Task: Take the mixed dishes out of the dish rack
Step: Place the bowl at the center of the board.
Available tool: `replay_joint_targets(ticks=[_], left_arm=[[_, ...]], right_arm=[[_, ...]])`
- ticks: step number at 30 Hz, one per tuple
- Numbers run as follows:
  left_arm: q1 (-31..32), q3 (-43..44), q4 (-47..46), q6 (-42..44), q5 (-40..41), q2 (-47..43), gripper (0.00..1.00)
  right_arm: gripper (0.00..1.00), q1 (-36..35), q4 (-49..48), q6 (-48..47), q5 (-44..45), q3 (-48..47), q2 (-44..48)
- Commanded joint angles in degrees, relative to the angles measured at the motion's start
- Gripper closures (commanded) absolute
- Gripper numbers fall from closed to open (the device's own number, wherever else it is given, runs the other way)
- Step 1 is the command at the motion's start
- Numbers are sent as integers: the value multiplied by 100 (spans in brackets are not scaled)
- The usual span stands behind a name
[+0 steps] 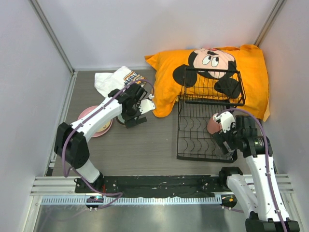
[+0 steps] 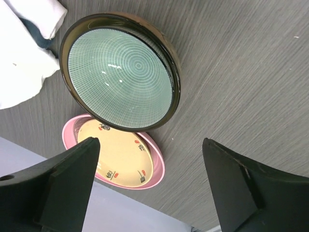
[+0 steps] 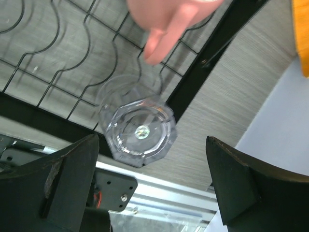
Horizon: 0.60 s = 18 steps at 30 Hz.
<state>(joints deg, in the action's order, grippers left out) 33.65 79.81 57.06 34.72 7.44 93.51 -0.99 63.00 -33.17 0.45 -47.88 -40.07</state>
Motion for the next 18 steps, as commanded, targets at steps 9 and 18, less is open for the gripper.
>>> replay_joint_targets(ticks=[9, 18], left_arm=[[-25, 35, 86, -176, -287, -422, 0], [-25, 17, 42, -150, -313, -387, 0]], right_arm=[[2, 20, 476, -199, -265, -64, -272], [2, 29, 327, -401, -308, -64, -729]])
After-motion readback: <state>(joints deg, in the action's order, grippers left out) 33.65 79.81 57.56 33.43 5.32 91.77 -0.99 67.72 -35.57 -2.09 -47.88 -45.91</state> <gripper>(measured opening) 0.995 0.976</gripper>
